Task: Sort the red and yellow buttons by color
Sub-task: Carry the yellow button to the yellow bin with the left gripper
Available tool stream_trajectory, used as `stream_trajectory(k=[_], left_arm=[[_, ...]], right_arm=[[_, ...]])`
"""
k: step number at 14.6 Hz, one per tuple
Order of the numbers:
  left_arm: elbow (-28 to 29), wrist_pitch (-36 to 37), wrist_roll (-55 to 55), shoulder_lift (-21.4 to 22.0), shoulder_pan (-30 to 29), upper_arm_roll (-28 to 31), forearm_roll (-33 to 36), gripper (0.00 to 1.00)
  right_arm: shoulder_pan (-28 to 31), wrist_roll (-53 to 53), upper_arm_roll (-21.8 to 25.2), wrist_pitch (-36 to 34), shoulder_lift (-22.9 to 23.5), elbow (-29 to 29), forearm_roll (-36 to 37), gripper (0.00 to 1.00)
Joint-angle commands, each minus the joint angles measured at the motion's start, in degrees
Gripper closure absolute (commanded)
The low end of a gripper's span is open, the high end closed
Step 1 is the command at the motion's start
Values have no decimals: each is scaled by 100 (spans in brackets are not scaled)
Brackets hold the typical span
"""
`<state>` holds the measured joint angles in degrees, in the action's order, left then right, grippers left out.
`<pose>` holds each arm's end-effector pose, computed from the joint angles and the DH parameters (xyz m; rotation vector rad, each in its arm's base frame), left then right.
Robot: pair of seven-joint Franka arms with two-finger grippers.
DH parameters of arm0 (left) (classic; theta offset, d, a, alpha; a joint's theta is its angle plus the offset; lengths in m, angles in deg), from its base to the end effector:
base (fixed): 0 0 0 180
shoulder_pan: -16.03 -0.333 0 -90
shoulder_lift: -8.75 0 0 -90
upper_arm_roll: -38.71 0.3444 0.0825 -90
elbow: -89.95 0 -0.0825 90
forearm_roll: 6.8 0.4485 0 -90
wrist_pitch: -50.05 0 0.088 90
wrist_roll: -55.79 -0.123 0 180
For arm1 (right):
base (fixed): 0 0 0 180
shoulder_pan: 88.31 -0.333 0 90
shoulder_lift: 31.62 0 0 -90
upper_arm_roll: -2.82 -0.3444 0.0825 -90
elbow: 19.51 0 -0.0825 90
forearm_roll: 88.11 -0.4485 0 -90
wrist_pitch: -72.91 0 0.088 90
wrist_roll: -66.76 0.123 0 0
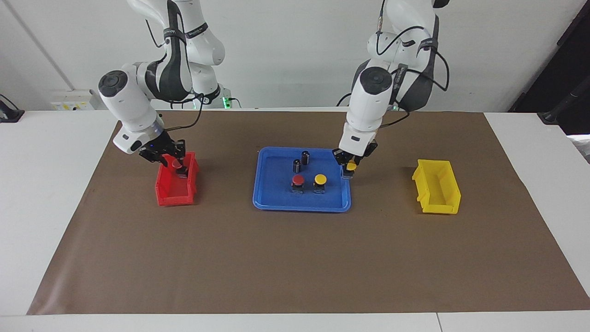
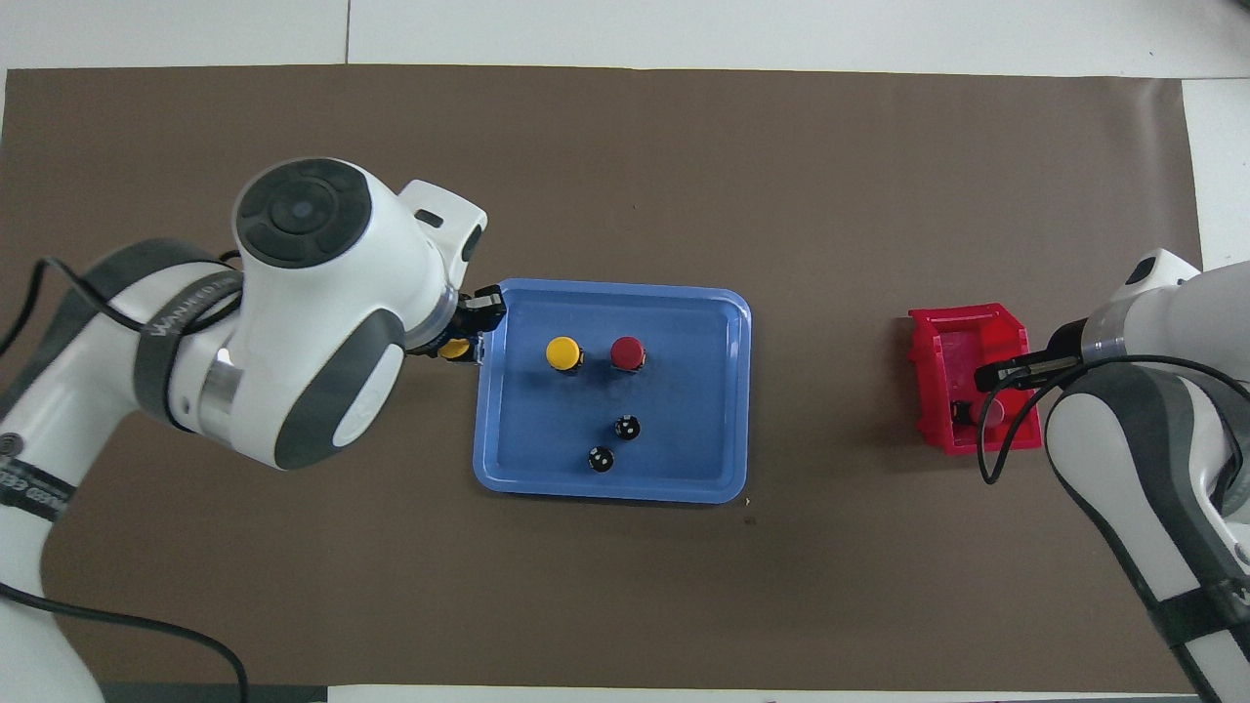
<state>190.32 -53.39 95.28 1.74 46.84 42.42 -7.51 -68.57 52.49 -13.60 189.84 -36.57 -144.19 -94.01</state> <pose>0.5826 -0.3012 0.4809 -3.0873 -0.3399 0.0924 0.5647 -0.0244 0.4034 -3.0601 -0.2152 0.0628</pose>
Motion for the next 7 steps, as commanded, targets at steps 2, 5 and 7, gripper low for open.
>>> stream_trajectory(k=[2,5,7], left_arm=[[-211,596,-1458,331,-1153,33,158,98],[174,526,-2382,498,-1691,33,194,99],[499,334,-2848,639,-1928,33,203,99]], right_arm=[[-487,728,-55,-976,598,1478,-52,30],[-1558,2159,-55,-1006,1003,2263,-17,30],[-2445,3634,-55,-917,1520,2876,368,30]])
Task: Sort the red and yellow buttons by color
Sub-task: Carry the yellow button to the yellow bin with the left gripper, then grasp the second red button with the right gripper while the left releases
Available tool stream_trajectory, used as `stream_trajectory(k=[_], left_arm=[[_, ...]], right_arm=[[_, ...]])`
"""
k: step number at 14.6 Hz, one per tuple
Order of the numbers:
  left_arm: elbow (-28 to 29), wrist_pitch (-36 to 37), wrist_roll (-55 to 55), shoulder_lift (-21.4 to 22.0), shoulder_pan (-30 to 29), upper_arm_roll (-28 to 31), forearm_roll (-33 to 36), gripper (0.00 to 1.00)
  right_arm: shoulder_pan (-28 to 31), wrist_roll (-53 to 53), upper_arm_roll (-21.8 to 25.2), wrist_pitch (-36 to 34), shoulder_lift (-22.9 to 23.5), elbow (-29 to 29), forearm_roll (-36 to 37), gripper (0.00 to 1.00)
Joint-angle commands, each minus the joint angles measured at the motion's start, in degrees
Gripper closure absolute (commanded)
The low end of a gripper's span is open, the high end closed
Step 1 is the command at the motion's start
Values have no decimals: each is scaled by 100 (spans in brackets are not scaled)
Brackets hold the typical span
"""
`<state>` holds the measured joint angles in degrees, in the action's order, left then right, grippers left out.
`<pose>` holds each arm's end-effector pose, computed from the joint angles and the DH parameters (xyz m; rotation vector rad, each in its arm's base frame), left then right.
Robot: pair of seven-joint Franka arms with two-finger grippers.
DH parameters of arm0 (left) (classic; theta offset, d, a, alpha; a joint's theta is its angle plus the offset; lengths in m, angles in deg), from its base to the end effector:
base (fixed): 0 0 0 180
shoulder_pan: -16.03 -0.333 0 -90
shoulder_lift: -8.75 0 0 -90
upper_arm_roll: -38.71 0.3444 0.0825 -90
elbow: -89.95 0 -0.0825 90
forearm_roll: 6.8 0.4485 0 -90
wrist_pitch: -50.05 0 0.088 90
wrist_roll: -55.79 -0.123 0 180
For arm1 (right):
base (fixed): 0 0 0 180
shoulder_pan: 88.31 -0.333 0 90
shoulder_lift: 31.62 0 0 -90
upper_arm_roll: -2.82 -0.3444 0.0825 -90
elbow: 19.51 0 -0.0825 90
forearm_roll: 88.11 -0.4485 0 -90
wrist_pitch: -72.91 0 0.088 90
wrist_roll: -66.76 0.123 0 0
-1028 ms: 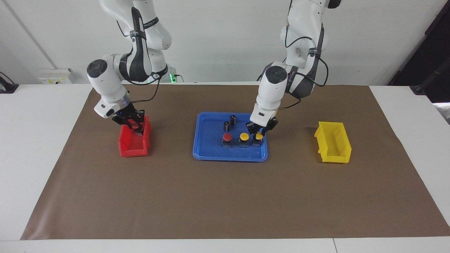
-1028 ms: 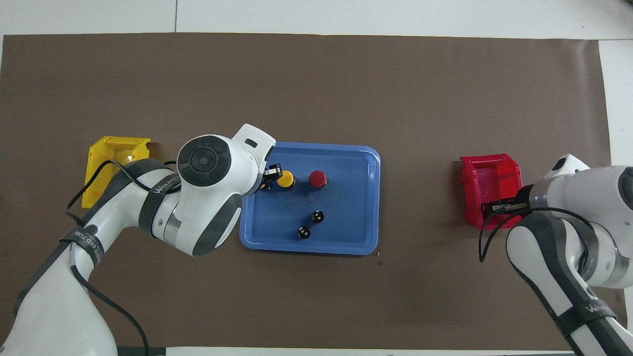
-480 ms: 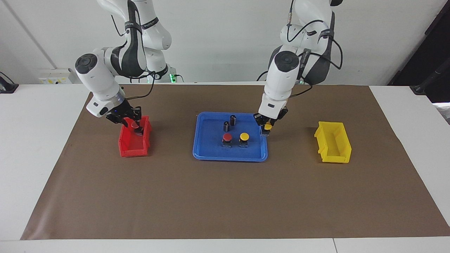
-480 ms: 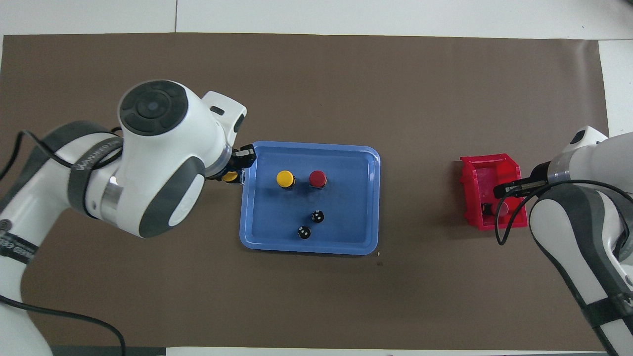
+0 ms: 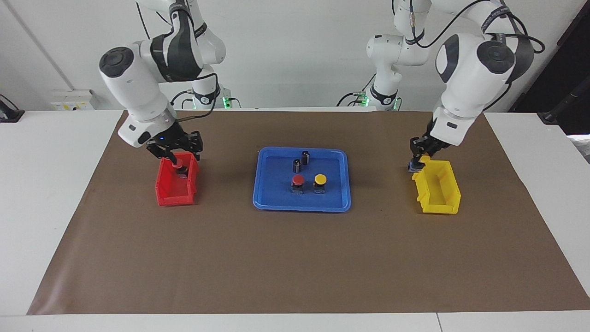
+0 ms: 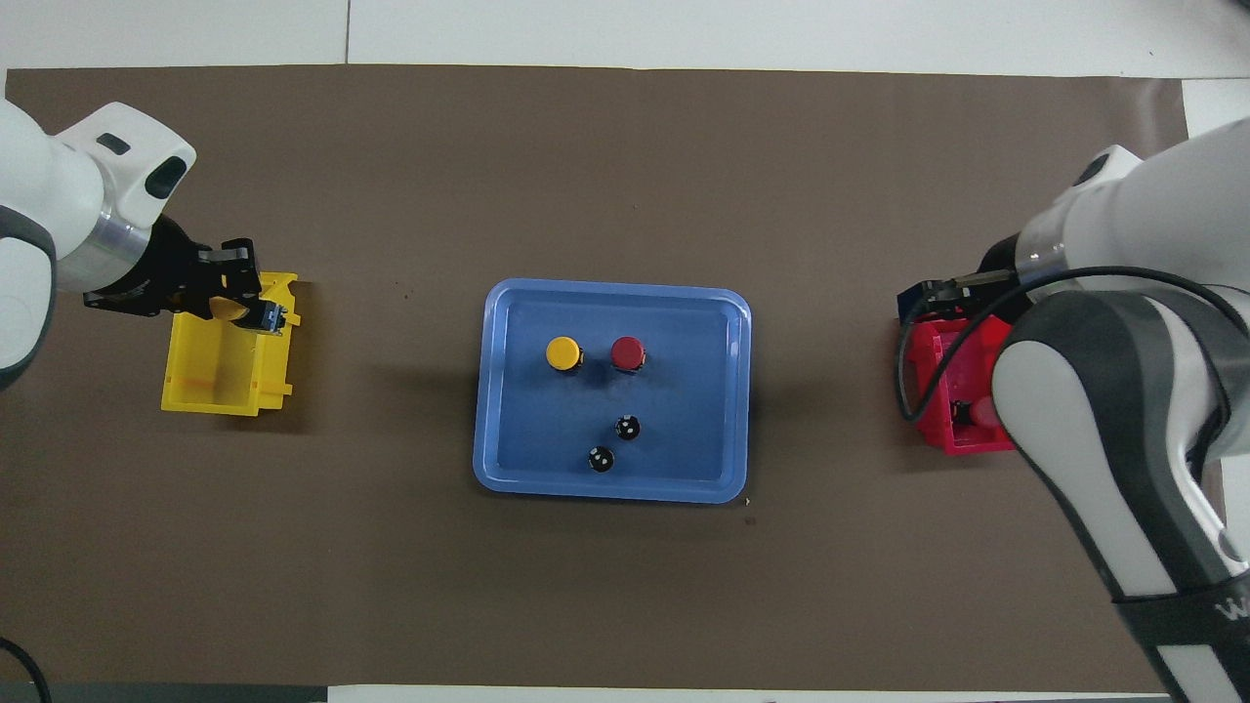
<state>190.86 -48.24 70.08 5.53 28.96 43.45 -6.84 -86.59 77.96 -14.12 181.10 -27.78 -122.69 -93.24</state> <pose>0.6252 -0.0910 0.5115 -3.1096 -0.1661 0.1543 0.6246 0.1744 0.4999 -3.0335 -0.0642 0.0023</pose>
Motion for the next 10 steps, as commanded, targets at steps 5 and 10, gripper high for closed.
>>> stream_trajectory(k=[5,10], left_arm=[[1315,-1102,-1304,576,-755,-79,127,99],[1861,-1728,-1446,630,-862,-79,127,99]], right_arm=[[-1946,2990,-2,720,1592,1143,1003,30],[-2159,3239,-2,1300,1857,696,1383,31]])
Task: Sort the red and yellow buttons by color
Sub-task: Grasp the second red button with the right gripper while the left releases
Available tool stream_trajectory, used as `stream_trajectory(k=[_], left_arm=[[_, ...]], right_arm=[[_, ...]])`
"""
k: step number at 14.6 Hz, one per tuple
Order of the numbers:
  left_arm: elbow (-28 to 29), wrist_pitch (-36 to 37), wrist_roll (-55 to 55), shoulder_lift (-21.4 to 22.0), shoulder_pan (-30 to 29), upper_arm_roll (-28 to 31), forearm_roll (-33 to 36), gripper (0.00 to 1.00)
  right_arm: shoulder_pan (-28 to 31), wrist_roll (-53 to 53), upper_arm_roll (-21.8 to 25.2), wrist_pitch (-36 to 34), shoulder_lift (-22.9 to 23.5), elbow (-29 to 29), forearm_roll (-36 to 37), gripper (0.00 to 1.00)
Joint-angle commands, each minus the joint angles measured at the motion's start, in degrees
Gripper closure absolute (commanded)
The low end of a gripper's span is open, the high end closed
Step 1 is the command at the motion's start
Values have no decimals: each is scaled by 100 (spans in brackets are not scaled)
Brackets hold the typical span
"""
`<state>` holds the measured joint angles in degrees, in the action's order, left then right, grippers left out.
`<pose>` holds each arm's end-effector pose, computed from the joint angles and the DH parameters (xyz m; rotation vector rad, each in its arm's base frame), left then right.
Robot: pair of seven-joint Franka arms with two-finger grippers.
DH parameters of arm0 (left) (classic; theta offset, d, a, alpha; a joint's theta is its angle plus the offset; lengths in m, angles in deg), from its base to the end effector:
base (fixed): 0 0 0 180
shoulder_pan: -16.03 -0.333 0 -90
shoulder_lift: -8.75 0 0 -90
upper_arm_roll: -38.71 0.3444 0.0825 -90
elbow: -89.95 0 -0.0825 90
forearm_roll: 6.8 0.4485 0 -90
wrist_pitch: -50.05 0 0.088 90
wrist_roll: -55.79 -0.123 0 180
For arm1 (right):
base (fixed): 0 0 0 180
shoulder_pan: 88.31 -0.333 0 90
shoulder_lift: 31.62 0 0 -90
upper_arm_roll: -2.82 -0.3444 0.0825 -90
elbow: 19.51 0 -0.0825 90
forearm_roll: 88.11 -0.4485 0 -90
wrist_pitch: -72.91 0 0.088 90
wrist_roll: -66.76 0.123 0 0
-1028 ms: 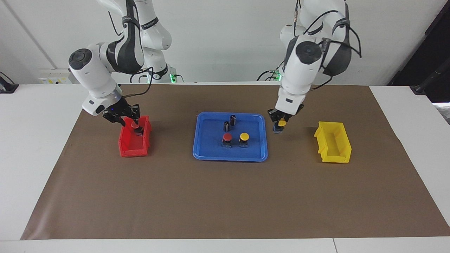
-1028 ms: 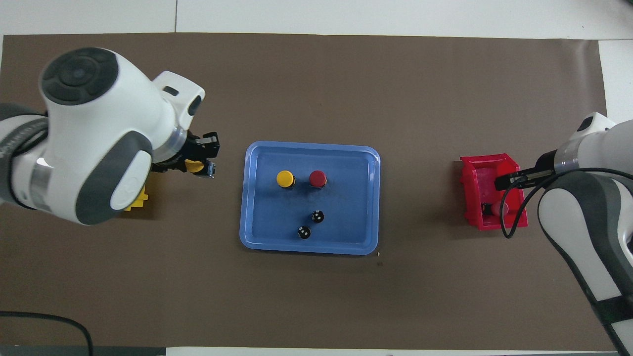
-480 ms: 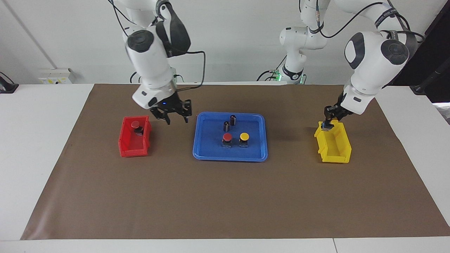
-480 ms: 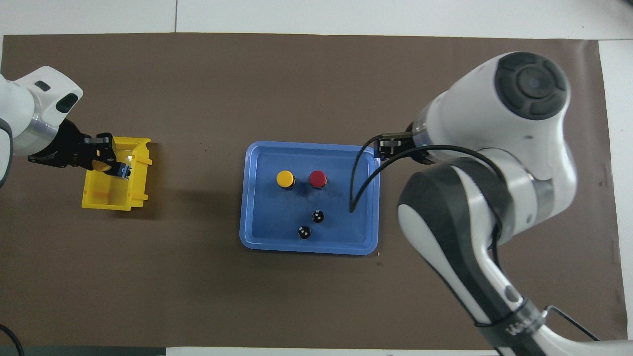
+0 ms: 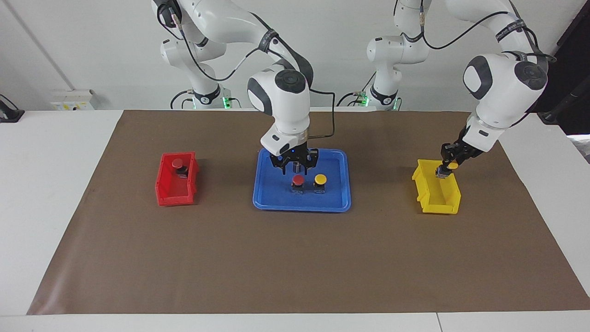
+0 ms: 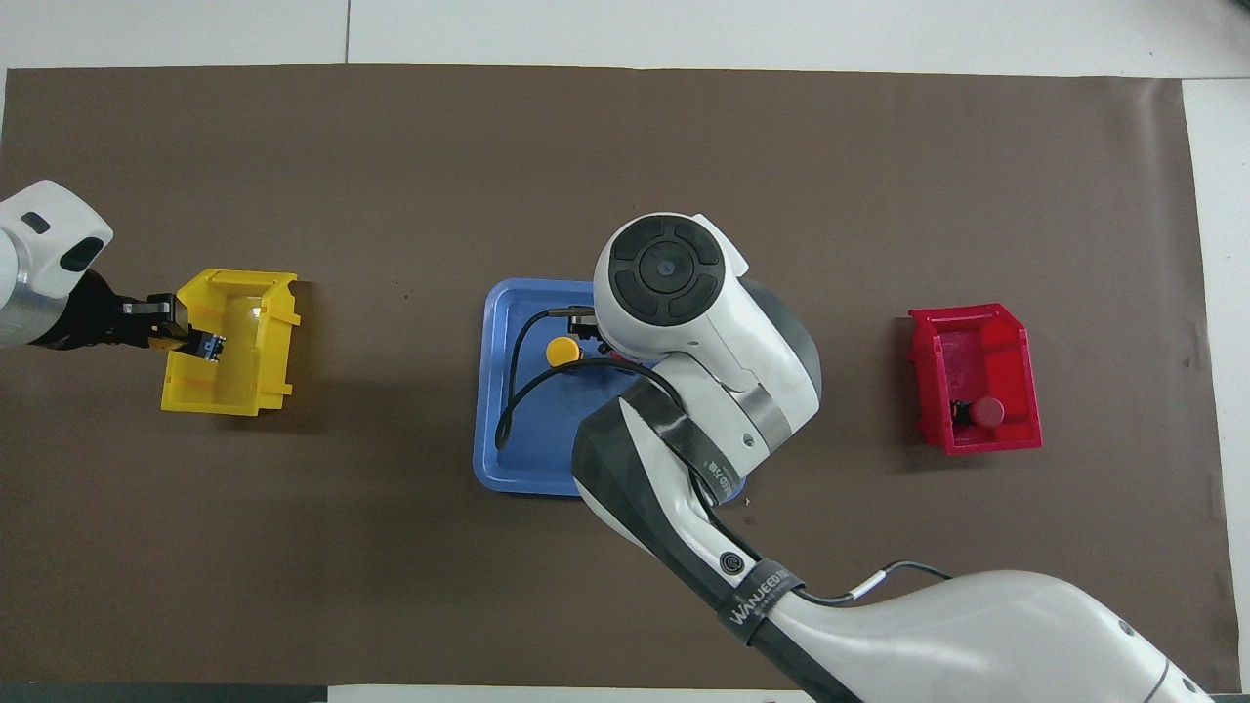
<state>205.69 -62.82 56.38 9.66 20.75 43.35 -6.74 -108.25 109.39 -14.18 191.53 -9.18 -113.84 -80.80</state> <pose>0.6025 -0.0006 0.4392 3.1410 0.0133 -0.0538 0.6063 0.4188 0.3820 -3.1084 0.1010 -0.0630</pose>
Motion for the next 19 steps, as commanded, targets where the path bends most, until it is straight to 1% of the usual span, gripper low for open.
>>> stream_trajectory(k=[1,3,5,8,11,12,13,14,15,16,17,18,19], left_arm=[[545,-454,-76,224,-41,-69,117,99],[774,-797,-76,216,-32,-69,117,99],[941,-1183,-85,128,-50,-60,117,99],[1091,-1291,-85,84,-58,-60,117,99],[1486,-1667,-182,101,-190,-69,117,99],[1522,-1721,-182,102,-190,-60,117,99],[1531,-1739,-182,93,-190,-60,117,99],[1531,-1774,-173,93,-190,-60,126,99],[1531,-1774,-173,84,-190,-69,126,98],[1531,-1783,-173,84,-190,-69,117,88],[1513,-1774,-173,75,-190,-69,117,56],[1487,-1730,-173,75,-190,-69,126,33],[1391,-1634,-164,66,-164,-69,126,26]], right_arm=[[-19,157,3,423,-3,-348,139,32],[-89,219,3,653,5,-533,139,33],[-89,219,3,671,14,-578,148,33],[-89,219,3,680,-12,-727,200,35],[-81,210,3,829,-30,-833,236,48],[-81,210,3,847,-21,-824,236,52],[-72,202,3,934,-12,-824,236,59],[-72,210,3,961,-3,-807,236,68],[-72,210,3,944,-3,-772,236,74],[-63,193,3,883,-3,-710,236,75],[-54,184,11,752,-3,-579,244,75],[-11,132,20,515,-29,-439,253,75],[155,-43,20,313,-265,-437,288,75]])
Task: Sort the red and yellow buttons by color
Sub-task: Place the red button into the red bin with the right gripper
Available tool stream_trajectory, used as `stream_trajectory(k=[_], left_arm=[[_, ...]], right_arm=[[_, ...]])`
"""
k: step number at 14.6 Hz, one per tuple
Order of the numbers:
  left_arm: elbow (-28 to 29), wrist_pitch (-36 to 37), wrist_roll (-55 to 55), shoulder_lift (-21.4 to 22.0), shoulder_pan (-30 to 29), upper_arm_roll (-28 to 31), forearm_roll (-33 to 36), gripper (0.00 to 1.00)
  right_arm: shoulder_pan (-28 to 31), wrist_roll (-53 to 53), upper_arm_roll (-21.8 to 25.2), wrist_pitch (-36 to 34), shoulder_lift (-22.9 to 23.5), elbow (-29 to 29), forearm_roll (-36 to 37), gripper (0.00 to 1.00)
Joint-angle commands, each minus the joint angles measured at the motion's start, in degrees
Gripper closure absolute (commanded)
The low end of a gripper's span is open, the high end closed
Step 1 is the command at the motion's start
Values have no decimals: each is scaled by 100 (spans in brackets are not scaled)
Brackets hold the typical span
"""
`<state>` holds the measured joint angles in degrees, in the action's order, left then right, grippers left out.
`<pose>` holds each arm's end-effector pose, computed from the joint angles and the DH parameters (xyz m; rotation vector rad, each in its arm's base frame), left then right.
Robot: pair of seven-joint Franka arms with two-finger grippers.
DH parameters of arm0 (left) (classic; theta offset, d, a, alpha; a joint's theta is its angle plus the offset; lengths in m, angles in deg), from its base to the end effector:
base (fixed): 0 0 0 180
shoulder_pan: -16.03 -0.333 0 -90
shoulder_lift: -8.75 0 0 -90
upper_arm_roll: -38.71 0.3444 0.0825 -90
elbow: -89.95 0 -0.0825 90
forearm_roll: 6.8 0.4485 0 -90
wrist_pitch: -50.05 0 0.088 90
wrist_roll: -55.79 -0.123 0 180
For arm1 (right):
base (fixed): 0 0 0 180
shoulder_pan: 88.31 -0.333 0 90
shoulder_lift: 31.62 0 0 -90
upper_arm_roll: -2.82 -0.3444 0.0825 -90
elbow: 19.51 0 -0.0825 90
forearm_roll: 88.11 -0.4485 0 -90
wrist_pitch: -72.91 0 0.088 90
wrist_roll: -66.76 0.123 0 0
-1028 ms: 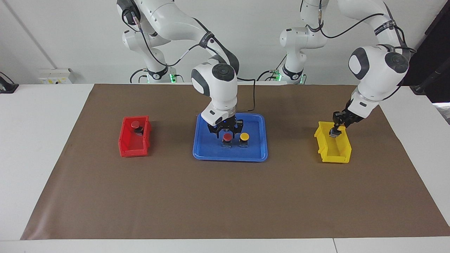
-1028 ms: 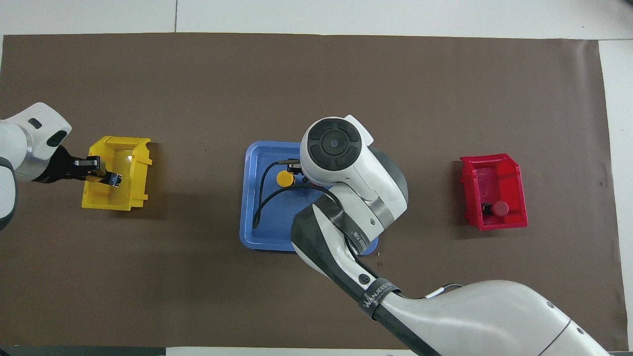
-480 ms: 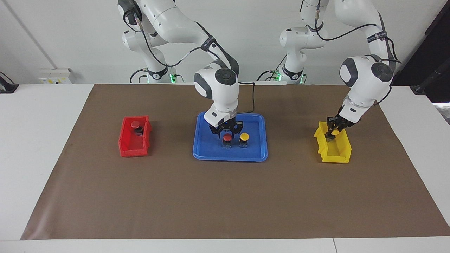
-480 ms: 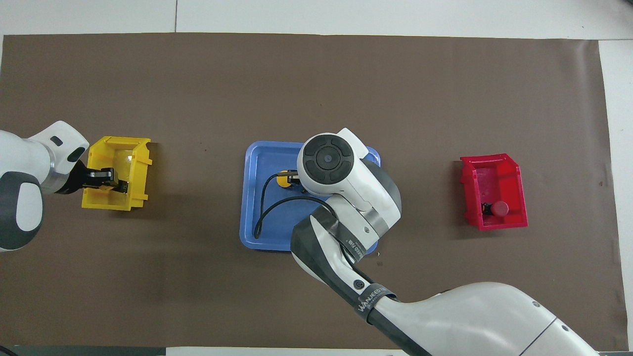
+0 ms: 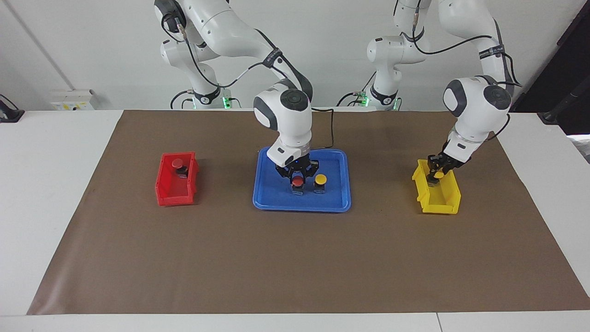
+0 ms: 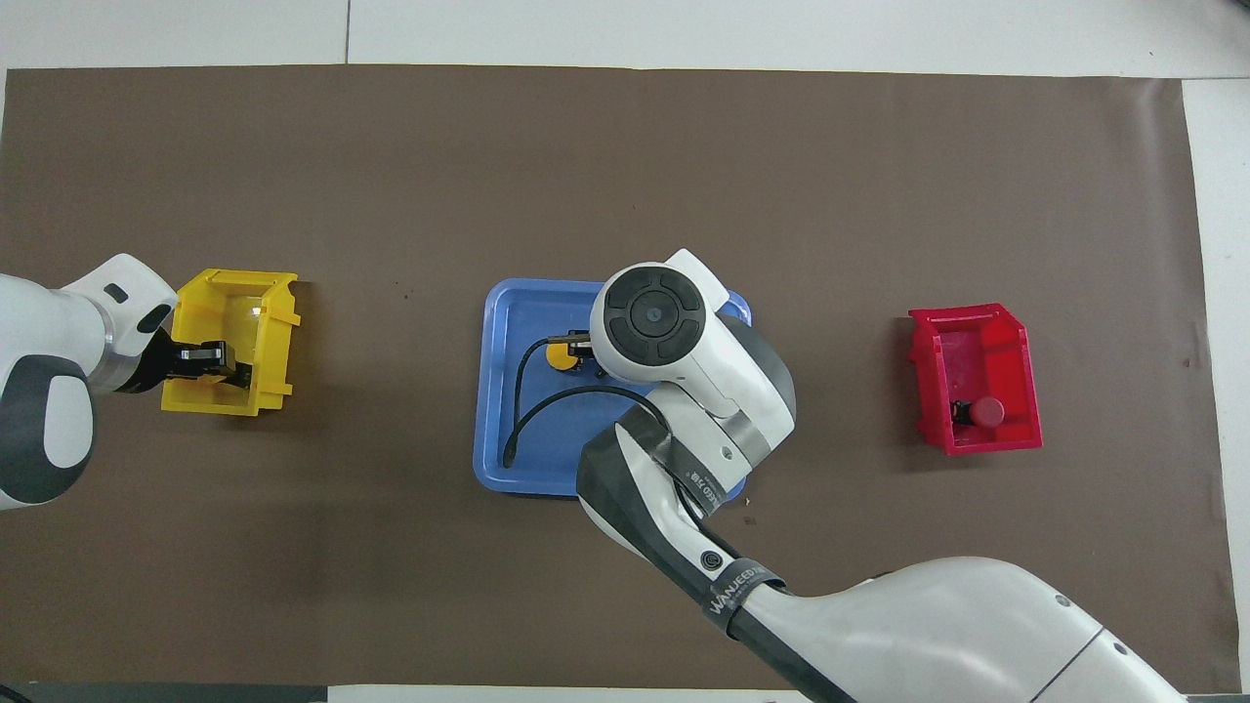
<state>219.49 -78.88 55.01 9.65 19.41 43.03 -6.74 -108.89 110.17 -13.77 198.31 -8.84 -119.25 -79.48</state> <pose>0.5675 0.0094 0.3405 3.1413 0.0033 0.0079 0.5928 0.4197 0.3391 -3.1061 0.0791 -0.0980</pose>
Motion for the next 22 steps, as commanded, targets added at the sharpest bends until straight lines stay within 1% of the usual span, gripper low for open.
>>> stream_trajectory(k=[1,2,3,5,6,7,8,9,10,12,14,15,16,18,20,21,22], left_arm=[[-77,86,-10,85,5,-37,125,25],[-287,401,-10,147,14,-37,125,24],[-628,908,-10,217,14,-37,117,24],[-1392,1936,-19,340,-30,-37,125,23],[-1718,2377,-36,384,-39,-28,125,16],[-2017,2799,-158,471,-39,-37,134,0],[-2247,3055,-333,498,-39,-37,134,0],[-2458,3310,-431,560,-39,-37,134,0],[-2703,3644,-545,569,-30,-46,134,0],[-3082,4172,-791,552,23,-81,134,0],[-3058,4087,-714,543,40,-116,134,0],[-2901,3808,-600,586,84,-134,126,0],[-2621,3466,-242,682,224,-143,117,0],[-2215,2824,889,701,872,-160,117,0],[-2188,2436,1866,430,1496,-160,108,0],[-2161,2234,2280,350,1804,-169,82,0],[-2152,2075,2641,219,2085,-169,55,0]], right_arm=[[543,-462,-37,-514,-623,-9,148,75],[825,-866,-46,-794,-957,-210,113,75],[1123,-1366,-46,-1075,-1378,-465,34,75],[1782,-2454,-46,-1245,-2020,-966,-290,75],[2160,-3157,-46,-1193,-2354,-1334,-492,75],[2564,-3825,-38,-1166,-2593,-1599,-737,75],[2890,-4380,-37,-1140,-2682,-1706,-888,75],[3180,-4690,-37,-1105,-2683,-1733,-959,75],[3374,-4850,-37,-913,-2700,-1846,-977,75],[3560,-5061,-29,-562,-2805,-2267,-977,75],[3788,-5481,-20,-131,-2850,-2680,-986,75],[3920,-5606,-20,71,-2832,-2795,-986,75],[3965,-5607,-20,143,-2780,-2823,-995,75],[3956,-5642,-20,275,-2613,-2832,-995,75],[3956,-5642,-20,301,-2464,-2849,-995,75],[3974,-5651,-20,354,-2446,-2954,-995,75],[3965,-5651,-20,546,-2454,-3085,-995,75]])
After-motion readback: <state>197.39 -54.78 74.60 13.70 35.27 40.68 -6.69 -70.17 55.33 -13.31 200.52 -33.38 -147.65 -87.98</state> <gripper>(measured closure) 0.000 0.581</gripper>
